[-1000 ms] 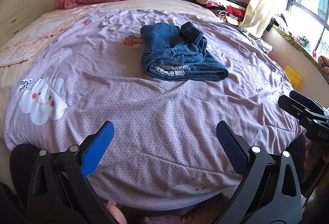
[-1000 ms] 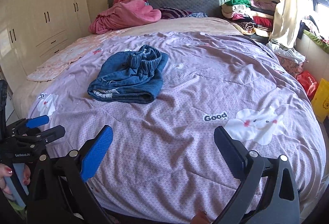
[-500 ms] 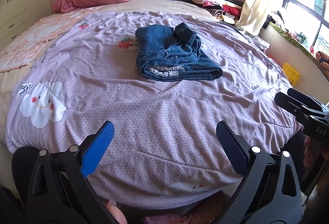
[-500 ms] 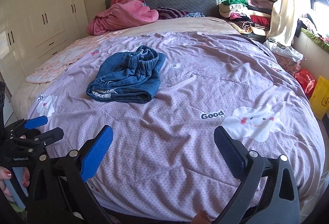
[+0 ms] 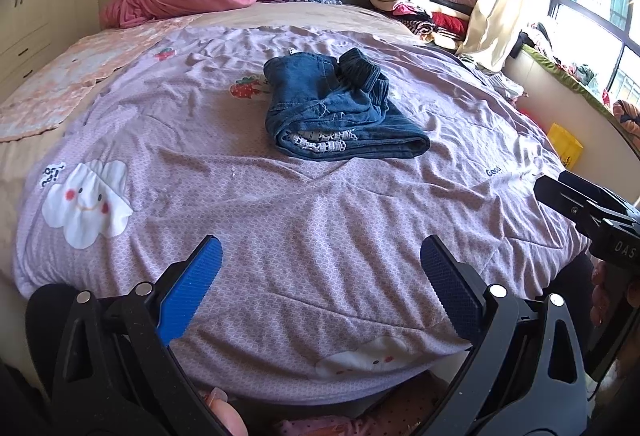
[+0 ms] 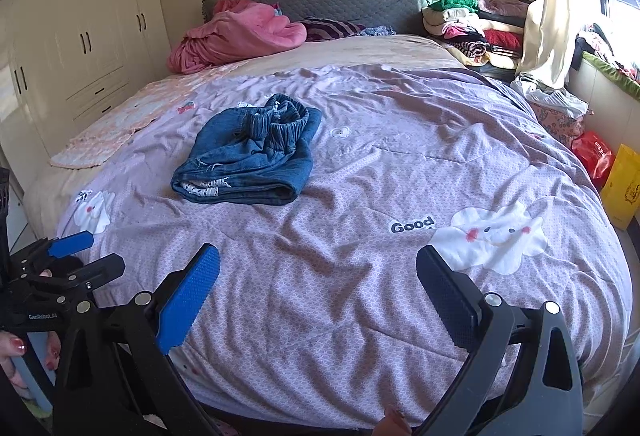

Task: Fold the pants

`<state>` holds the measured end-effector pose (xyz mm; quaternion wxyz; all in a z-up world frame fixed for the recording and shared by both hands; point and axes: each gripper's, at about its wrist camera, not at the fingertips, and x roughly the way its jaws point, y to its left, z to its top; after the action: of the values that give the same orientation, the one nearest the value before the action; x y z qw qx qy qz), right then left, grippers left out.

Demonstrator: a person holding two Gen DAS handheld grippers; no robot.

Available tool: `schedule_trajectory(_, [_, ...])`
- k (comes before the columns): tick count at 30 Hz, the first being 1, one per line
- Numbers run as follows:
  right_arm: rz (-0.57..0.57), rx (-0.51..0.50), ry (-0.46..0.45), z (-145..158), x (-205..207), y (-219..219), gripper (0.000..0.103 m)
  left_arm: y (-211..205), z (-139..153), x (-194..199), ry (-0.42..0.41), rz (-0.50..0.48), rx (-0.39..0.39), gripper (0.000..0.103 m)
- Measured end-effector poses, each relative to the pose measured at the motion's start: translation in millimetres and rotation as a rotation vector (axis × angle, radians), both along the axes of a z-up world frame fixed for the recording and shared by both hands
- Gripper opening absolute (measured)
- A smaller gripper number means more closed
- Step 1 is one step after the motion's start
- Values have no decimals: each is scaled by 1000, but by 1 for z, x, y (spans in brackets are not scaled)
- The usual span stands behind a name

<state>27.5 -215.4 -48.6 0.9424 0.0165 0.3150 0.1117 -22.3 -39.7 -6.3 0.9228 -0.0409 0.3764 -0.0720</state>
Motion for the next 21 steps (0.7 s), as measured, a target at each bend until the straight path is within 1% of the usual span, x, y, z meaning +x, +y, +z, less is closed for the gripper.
schedule_trajectory(21, [-16,-15,1,-1,-1,3,98,4,1,-1,4,-4,-19,93])
